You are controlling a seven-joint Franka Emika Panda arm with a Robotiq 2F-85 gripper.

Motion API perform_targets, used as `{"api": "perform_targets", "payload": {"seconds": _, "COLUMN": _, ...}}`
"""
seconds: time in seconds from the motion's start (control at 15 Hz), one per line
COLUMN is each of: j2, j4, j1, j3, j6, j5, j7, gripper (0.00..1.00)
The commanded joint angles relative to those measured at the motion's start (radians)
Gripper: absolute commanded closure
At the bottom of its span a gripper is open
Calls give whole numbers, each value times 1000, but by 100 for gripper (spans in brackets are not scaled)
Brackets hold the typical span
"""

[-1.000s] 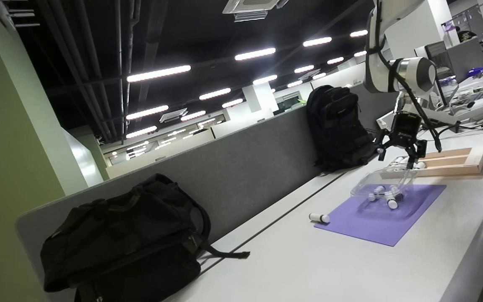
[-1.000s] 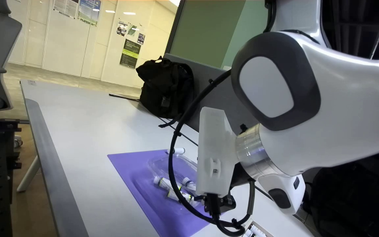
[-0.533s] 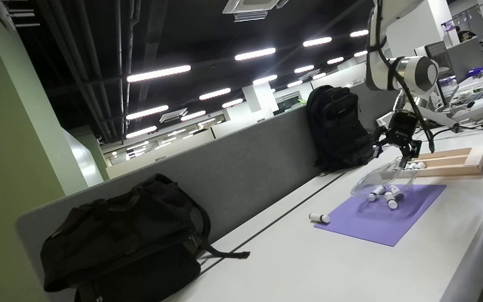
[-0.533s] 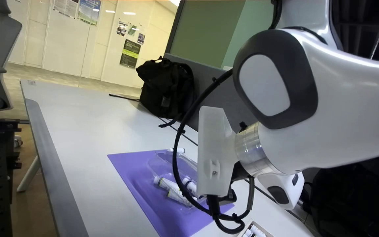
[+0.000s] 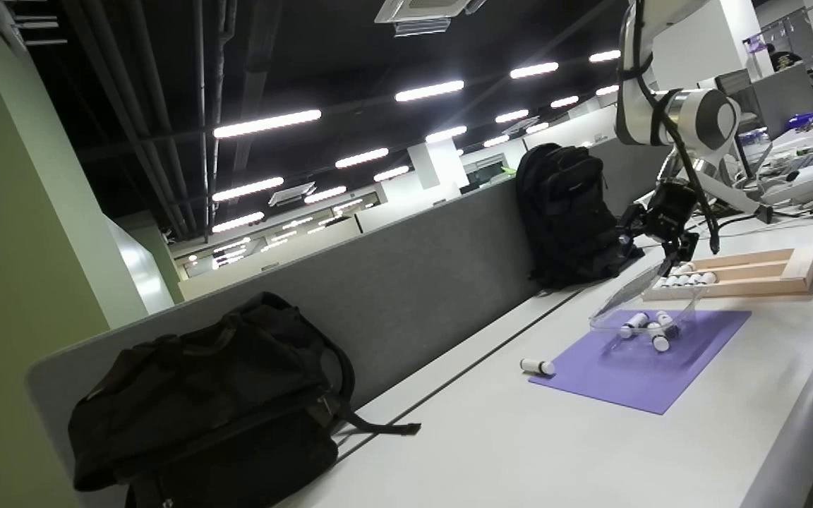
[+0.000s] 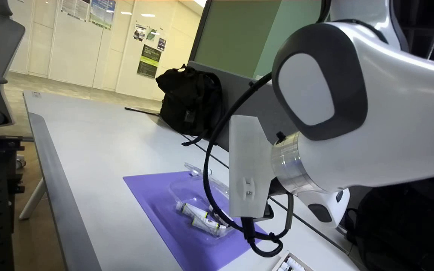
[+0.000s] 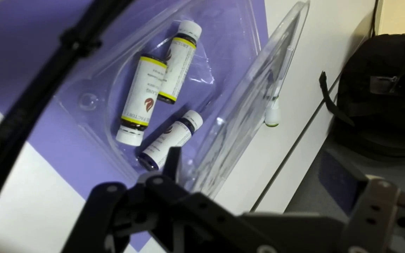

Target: Open the lid on the clear container

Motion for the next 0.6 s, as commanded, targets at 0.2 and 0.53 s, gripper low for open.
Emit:
{"api": "perform_targets", "payload": {"seconds": 0.2, "j2": -22, "j4": 27, "j1": 0, "j3": -16, "j6": -76, "j5": 25, "j7": 7, "gripper": 0}}
{"api": "perform_targets", "payload": {"seconds": 0.53, "j2": -4, "j4": 74, "j1": 7, "j3": -17, "j6": -140, "j5": 2, "j7": 80, "gripper": 0}}
